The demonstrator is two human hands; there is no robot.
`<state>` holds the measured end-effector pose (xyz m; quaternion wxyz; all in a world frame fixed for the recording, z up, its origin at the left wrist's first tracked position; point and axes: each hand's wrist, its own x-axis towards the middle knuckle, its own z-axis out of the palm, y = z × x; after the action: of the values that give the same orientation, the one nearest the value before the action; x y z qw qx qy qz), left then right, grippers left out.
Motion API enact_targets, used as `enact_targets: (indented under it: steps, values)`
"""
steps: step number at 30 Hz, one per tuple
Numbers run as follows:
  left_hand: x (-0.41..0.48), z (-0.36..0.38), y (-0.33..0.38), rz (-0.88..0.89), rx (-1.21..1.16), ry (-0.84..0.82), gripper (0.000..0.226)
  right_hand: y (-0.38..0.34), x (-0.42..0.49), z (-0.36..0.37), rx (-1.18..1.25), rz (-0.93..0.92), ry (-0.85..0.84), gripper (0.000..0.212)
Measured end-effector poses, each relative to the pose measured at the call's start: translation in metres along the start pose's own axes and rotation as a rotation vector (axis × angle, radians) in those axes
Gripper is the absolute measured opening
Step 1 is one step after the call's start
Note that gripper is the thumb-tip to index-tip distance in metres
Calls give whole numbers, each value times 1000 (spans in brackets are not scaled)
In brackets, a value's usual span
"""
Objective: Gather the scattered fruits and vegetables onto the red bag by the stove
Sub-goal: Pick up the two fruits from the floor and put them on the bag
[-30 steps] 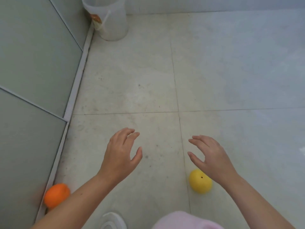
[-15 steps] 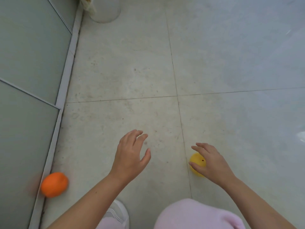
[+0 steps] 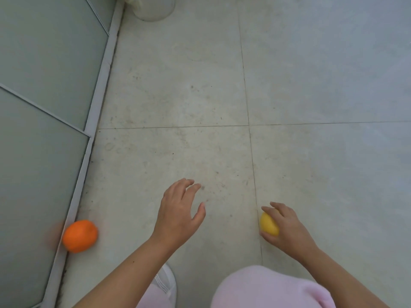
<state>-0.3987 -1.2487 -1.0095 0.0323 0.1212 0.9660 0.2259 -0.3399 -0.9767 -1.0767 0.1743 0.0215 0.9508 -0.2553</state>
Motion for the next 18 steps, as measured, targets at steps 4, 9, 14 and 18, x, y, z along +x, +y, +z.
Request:
enact_targets:
  steps: [4, 9, 14, 18]
  values:
    - [-8, -1, -4, -14, 13, 8, 43, 5, -2, 3, 25, 25, 6, 61]
    - [-18, -6, -13, -40, 15, 56, 41, -8, 9, -3, 29, -52, -7, 60]
    - [-32, -16, -34, -67, 36, 94, 39, -55, 35, -20, 58, -197, -13, 59]
    - [-47, -25, -67, -112, 79, 106, 39, -102, 60, -27, 71, -305, -61, 59]
